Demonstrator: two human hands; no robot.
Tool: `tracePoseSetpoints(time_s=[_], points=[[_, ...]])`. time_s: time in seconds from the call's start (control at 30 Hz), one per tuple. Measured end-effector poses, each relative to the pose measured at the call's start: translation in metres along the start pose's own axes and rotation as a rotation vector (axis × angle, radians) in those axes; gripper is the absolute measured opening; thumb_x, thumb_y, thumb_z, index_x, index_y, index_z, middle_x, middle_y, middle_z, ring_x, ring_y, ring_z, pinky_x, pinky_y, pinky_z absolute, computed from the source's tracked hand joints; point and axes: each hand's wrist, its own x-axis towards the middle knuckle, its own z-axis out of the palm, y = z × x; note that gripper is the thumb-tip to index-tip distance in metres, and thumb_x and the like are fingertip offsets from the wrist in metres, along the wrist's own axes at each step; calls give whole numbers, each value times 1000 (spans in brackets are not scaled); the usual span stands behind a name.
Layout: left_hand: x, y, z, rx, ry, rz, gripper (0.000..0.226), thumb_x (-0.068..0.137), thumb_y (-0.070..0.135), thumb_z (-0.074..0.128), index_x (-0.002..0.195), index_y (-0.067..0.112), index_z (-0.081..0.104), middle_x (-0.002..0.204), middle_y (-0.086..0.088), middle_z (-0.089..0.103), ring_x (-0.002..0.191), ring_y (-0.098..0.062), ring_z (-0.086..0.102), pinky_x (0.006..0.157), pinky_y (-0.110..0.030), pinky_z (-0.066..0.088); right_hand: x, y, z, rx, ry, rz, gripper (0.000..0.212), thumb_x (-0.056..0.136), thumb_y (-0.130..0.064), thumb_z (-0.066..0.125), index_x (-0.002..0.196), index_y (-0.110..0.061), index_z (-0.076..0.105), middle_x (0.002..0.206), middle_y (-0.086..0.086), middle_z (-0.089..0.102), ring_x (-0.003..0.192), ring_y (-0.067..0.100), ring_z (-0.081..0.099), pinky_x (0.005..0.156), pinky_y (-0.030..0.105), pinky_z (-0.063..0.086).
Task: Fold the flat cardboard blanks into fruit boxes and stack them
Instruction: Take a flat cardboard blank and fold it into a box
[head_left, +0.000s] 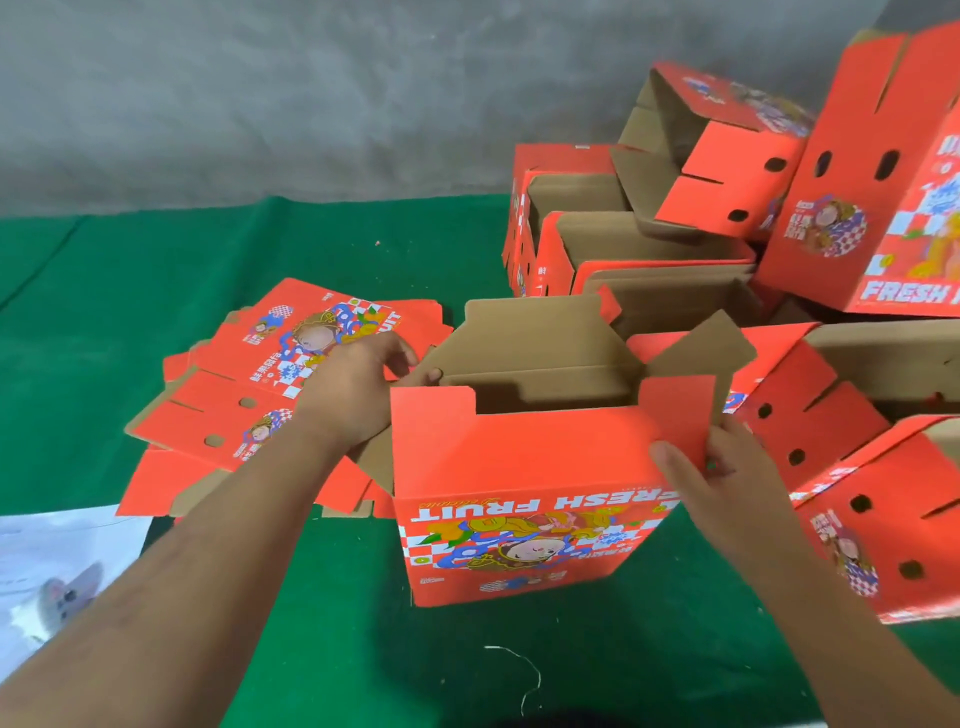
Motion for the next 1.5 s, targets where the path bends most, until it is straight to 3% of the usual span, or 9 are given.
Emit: tracePoseSetpoints(time_s=[0.23,0.4,0.5,0.7,0.8,1.0,1.1,1.27,1.5], points=[[-13,-21,-23,234,24,-278,51,78,78,47,88,33,69,86,9,68,89,-25,65,78,-37,54,-3,-8,13,-84,68,63,54,79,-72,56,67,-20,47,83,-4,47,77,10,50,66,37,33],[-41,-25,-19,-1033,296,-608,54,89,39,75,135,20,55,119,-11,73,84,-20,70,74,-34,56,3,-18,16,-119,47,107,53,84,-69,61,67,-22,47,85,-2,48,74,9,52,62,33,34],[-67,-6,10,-1323,185,-540,30,96,29,68,123,17,63,114,-9,75,88,-24,69,70,-31,58,3,-21,21,-131,57,132,50,87,-60,66,67,-18,46,85,-1,47,70,6,49,59,28,32],[-91,27,31,-962,267,-406,18,93,27,55,101,35,69,94,5,73,85,-16,63,71,-30,49,4,-28,23,-35,59,181,34,86,-44,72,105,-18,61,112,4,50,98,23,57,77,33,42],[-93,27,21,-440,293,-132,16,95,17,49,104,29,56,103,-1,58,97,-18,52,87,-30,46,-4,-37,23,-19,163,153,85,81,-24,83,151,-17,35,143,10,33,135,29,36,112,47,36],[-98,58,29,183,276,38,65,92,4,45,157,9,39,135,-18,50,112,-40,48,101,-50,42,-3,-66,36,-382,136,-417,60,75,1,69,132,-16,66,133,14,58,116,44,56,98,55,45],[-102,61,33,160,244,122,53,100,20,50,152,16,48,138,-11,52,111,-37,50,99,-49,42,3,-71,45,-398,-115,-282,62,87,-17,65,147,-26,54,162,4,39,115,41,61,97,48,50],[-106,52,32,161,58,136,50,96,52,52,144,38,55,137,13,47,118,-23,42,103,-43,36,20,-64,56,-588,-338,-174,89,85,-62,35,157,-47,-15,170,-2,-22,134,33,47,105,49,38],[-72,66,39,285,37,-43,61,100,52,42,158,43,25,132,0,51,115,-33,51,100,-47,42,9,-66,57,-472,155,-179,101,75,-51,68,162,-34,21,169,20,0,145,44,22,112,58,28]])
